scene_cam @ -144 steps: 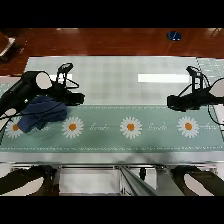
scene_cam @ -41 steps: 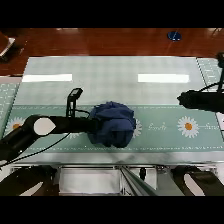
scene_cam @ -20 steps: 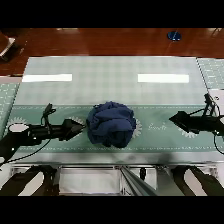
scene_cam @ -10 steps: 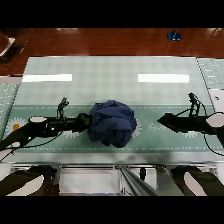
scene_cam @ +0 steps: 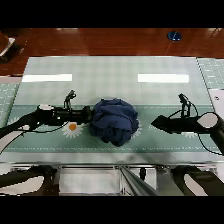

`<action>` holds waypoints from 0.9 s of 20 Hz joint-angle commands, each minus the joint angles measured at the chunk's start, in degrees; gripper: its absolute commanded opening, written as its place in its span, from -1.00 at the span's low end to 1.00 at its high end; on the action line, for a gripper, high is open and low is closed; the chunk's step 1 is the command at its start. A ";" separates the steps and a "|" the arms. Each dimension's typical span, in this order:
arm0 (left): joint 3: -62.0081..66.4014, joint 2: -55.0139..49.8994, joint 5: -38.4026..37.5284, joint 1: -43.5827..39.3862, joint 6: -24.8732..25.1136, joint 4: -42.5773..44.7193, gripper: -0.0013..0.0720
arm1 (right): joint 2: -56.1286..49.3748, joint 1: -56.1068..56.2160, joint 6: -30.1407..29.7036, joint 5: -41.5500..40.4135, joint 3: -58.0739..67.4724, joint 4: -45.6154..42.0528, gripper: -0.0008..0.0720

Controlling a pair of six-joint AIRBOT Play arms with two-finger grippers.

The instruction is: Fold the shirts.

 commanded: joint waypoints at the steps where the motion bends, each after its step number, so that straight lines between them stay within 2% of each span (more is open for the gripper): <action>1: 1.31 -1.03 -0.83 -0.02 0.02 0.68 -0.89 | -4.94 4.24 -0.57 -1.36 -0.04 2.10 0.16; 4: 1.31 -1.05 -0.87 -0.02 0.00 0.68 -0.89 | -10.16 7.56 -3.43 -4.92 -0.02 7.85 0.16; 9: 1.31 -1.09 -0.87 -0.02 0.00 0.66 -0.89 | -16.83 12.11 -12.44 -6.27 0.04 21.77 0.16; 13: 1.31 -1.09 -0.87 -0.02 0.00 0.66 -0.89 | -20.74 14.08 -14.23 -8.92 2.32 25.57 0.11; 14: 1.33 -1.09 -0.85 -0.02 0.00 0.66 -0.89 | -21.57 14.08 -14.49 -8.94 3.65 25.44 -0.14; 15: 1.36 -1.07 -0.83 0.00 0.13 0.63 -0.89 | -22.05 14.08 -15.72 -8.76 5.14 25.38 -0.68; 16: 1.70 -1.05 -1.53 0.17 0.81 0.68 -0.89 | -22.03 14.08 -17.64 -8.26 6.80 25.33 -0.92; 18: 3.21 0.31 -3.89 1.33 3.39 0.63 -0.89 | -21.51 12.94 -18.62 -3.08 12.70 20.94 -0.93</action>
